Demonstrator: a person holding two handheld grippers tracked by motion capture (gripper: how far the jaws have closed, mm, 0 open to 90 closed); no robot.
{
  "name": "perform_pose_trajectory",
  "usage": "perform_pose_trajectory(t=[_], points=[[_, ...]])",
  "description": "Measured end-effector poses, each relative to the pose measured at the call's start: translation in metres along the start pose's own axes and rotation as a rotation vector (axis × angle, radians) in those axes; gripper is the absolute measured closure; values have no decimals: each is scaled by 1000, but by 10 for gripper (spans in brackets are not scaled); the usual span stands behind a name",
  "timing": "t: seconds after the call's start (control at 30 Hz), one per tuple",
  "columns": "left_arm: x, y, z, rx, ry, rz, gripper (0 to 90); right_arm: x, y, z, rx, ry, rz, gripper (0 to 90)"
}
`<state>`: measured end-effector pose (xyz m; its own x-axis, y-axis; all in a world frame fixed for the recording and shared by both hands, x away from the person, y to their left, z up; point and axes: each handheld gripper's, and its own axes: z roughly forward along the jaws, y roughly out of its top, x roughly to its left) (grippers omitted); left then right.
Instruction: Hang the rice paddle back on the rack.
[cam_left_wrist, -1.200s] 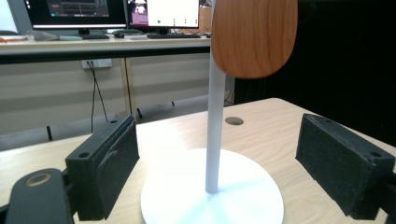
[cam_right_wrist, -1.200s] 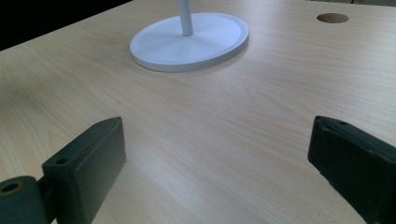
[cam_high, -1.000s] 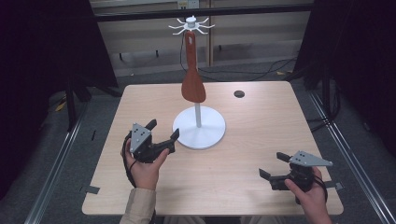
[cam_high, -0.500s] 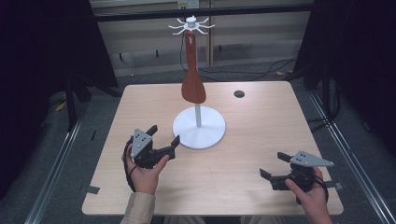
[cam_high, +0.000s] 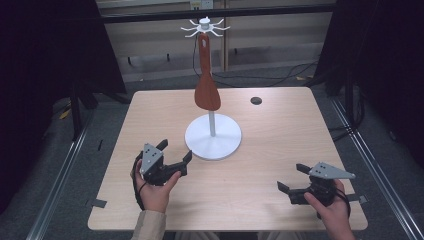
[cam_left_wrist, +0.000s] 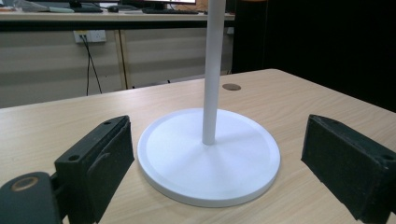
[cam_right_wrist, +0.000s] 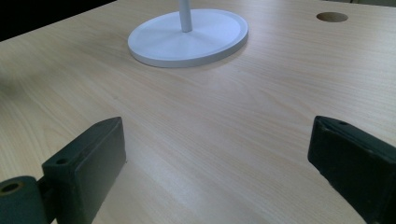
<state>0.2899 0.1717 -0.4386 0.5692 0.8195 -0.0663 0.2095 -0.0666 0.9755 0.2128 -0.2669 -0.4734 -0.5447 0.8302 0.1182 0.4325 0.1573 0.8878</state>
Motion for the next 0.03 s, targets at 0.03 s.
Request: perform_pose_trajectory(t=[0.03], points=[[0, 0, 0, -1, 3, -3, 90, 0, 0, 0, 1, 1, -1, 39]])
